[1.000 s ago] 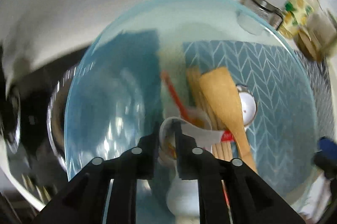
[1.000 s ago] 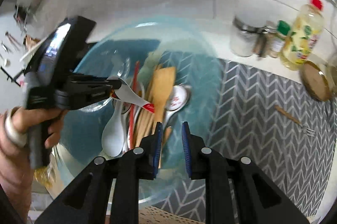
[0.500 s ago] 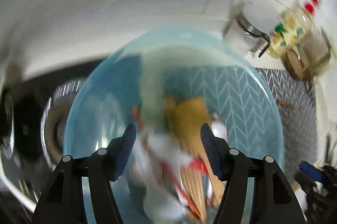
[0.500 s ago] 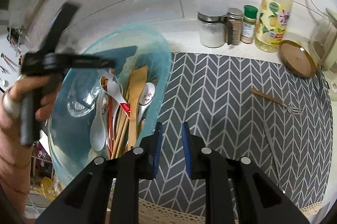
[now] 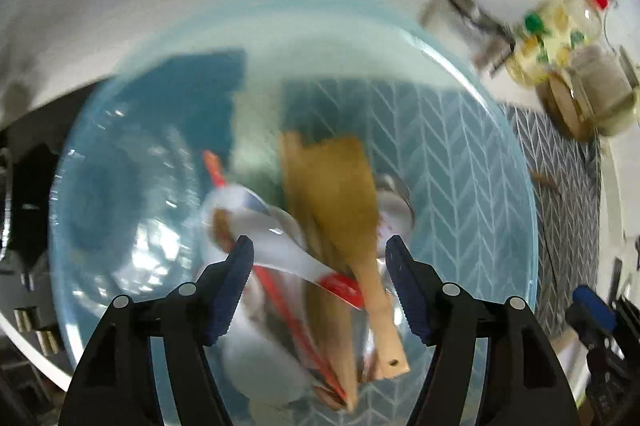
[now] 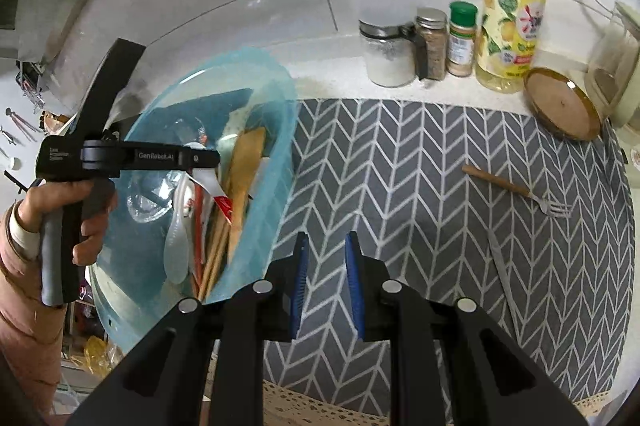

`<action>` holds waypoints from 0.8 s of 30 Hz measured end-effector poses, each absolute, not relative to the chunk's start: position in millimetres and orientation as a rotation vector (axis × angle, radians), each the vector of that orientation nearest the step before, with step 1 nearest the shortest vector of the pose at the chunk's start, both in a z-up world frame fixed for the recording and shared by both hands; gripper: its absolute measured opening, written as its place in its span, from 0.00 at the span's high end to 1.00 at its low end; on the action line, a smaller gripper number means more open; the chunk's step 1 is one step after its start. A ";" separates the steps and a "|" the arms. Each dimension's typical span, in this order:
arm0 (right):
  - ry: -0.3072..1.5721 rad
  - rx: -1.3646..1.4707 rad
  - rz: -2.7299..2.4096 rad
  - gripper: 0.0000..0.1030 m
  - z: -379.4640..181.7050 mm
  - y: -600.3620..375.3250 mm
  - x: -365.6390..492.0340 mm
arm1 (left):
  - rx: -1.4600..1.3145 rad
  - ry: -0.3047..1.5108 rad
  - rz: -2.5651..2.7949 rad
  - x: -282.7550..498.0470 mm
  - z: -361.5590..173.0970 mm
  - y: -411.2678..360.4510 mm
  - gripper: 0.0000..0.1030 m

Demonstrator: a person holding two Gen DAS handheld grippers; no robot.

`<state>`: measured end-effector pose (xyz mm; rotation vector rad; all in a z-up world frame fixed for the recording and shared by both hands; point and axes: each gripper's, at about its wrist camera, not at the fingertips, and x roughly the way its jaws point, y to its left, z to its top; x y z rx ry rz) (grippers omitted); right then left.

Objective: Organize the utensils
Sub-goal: 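Grasp the metal spoon on the mat with the left tool while the right tool grasps the wooden-handled fork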

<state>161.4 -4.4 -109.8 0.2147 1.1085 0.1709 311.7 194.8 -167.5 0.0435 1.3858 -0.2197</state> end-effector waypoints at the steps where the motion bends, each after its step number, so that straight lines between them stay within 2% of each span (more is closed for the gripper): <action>1: 1.109 0.217 0.168 0.82 -110.3 -6.9 161.0 | 0.058 1.425 -0.198 313.3 -179.5 193.4 0.33; 4: 1.104 0.228 0.168 0.82 -110.1 -14.8 159.7 | 0.018 1.533 -0.172 311.4 -204.3 198.2 0.35; 8: 1.103 0.226 0.181 0.82 -110.3 -18.4 157.8 | 0.085 1.586 -0.174 301.5 -212.4 197.0 0.36; 14: 1.088 0.215 0.201 0.82 -107.7 -32.9 155.7 | 0.110 1.566 -0.117 283.1 -199.8 212.3 0.39; 19: 1.000 0.249 0.178 0.82 -94.2 -79.9 149.0 | 0.020 1.343 -0.148 262.9 -123.2 194.4 0.36; 21: 0.957 0.250 0.142 0.82 -91.1 -107.5 144.0 | 0.027 1.229 -0.192 251.6 -90.5 176.5 0.23; 24: 0.923 0.237 0.071 0.82 -94.4 -152.5 138.5 | 0.034 1.059 -0.308 215.6 -48.8 136.5 0.17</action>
